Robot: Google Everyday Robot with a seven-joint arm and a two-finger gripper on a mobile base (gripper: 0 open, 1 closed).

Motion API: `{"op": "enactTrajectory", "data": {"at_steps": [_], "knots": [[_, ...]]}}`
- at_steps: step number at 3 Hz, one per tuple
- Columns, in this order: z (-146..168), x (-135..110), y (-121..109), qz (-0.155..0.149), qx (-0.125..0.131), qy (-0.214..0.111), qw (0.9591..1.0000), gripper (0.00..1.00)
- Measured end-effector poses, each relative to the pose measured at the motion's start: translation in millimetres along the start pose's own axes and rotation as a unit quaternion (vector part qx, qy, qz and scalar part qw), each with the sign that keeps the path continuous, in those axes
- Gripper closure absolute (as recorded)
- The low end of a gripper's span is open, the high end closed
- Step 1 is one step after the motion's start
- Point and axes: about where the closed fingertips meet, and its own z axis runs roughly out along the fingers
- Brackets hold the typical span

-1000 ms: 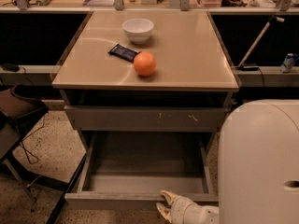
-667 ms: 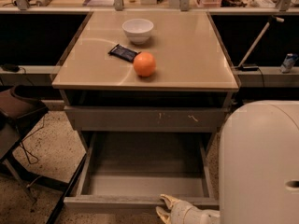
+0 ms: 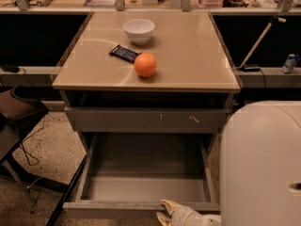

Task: Open middle drawer

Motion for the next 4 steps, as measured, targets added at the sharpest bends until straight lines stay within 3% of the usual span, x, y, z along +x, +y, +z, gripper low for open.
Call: {"op": "enactTrajectory", "data": {"at_steps": [3,4], "knots": [[-10,-1,8,0.009,-0.002,0.004,1.0,1.0],[-10,-1,8,0.009,-0.002,0.004,1.0,0.81]]}}
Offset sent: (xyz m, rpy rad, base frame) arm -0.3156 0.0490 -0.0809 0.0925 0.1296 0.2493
